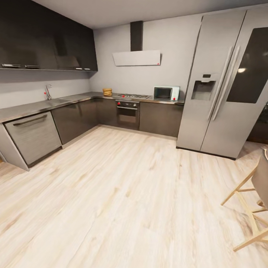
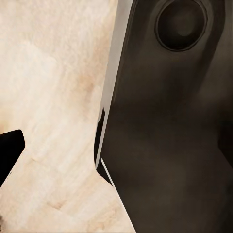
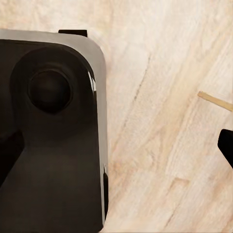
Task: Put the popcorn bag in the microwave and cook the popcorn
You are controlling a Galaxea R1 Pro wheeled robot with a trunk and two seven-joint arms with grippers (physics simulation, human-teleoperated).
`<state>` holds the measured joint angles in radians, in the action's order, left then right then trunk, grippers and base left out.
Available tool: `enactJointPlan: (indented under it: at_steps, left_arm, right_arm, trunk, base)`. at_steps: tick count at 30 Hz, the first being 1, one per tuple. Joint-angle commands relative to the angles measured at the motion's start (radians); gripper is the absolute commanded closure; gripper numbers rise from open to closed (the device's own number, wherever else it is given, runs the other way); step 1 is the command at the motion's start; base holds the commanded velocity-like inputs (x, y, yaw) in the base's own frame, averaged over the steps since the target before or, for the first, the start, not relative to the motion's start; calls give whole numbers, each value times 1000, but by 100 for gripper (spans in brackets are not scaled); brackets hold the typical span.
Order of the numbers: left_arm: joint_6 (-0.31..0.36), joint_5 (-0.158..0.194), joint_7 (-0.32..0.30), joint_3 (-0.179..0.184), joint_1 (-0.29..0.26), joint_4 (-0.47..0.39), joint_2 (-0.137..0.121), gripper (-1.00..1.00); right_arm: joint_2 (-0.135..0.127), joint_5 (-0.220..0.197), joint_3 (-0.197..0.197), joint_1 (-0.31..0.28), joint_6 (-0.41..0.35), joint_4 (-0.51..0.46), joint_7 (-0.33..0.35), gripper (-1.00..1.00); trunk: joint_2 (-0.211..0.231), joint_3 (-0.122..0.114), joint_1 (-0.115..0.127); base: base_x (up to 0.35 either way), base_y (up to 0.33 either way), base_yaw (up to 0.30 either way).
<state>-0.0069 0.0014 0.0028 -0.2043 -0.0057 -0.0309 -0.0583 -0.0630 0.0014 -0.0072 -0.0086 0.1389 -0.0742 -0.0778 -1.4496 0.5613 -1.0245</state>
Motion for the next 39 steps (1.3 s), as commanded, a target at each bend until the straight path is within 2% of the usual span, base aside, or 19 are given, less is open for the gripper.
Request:
enactJointPlan:
  at_steps: [1,18,31,39]
  left_arm:
    - [-1,0,0,-4,0,0,0,-100]
    - [-1,0,0,-4,0,0,0,-100]
    - [-1,0,0,-4,0,0,0,-100]
    - [-1,0,0,-4,0,0,0,-100]
  right_arm:
    - [0,0,0,-1,4,1,-2,-100]
    - [0,0,0,-1,4,1,-2,-100]
    - [1,0,0,-1,4,1,-2,-100]
    - [2,0,0,-1,4,2,-2,-100]
  trunk:
    - [0,1,-1]
    - [0,1,-1]
    - [0,1,-1]
    - [0,1,-1]
  base:
    - [339,82,-145]
    - [337,89,-142]
    - [333,100,-229]
    - [332,102,-36]
